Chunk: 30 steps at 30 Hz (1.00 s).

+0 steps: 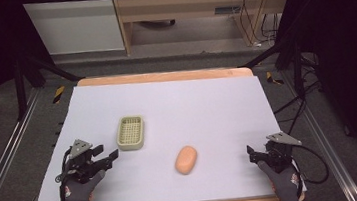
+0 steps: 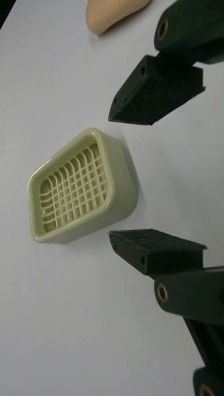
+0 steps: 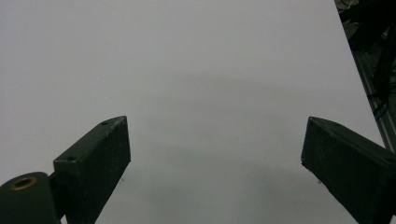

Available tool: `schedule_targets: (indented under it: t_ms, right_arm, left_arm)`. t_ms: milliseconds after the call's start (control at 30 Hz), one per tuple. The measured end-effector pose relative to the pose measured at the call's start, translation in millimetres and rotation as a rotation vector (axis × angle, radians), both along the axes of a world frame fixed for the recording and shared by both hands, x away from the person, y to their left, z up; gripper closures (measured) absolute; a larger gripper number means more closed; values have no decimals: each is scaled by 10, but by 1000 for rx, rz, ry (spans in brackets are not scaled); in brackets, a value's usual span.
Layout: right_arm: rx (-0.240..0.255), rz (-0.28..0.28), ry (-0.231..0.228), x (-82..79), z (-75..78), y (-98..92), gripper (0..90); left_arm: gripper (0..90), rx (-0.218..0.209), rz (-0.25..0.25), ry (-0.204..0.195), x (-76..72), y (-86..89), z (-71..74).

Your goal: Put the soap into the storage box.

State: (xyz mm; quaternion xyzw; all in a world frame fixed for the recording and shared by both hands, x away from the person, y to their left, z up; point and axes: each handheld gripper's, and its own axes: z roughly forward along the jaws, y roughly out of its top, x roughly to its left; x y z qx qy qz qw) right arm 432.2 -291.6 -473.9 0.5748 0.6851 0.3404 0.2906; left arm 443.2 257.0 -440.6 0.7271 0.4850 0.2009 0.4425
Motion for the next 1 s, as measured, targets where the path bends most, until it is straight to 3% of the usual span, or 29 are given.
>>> schedule_targets:
  t_ms: [333,1000]
  right_arm:
    - [-7,1,-39,-29,40,33,84]
    - [28,27,-7,3,34,71,89]
  left_arm:
    - [369,10,-46,-5,-32,-154,38]
    - [355,30,-88,-11,10,-386,132]
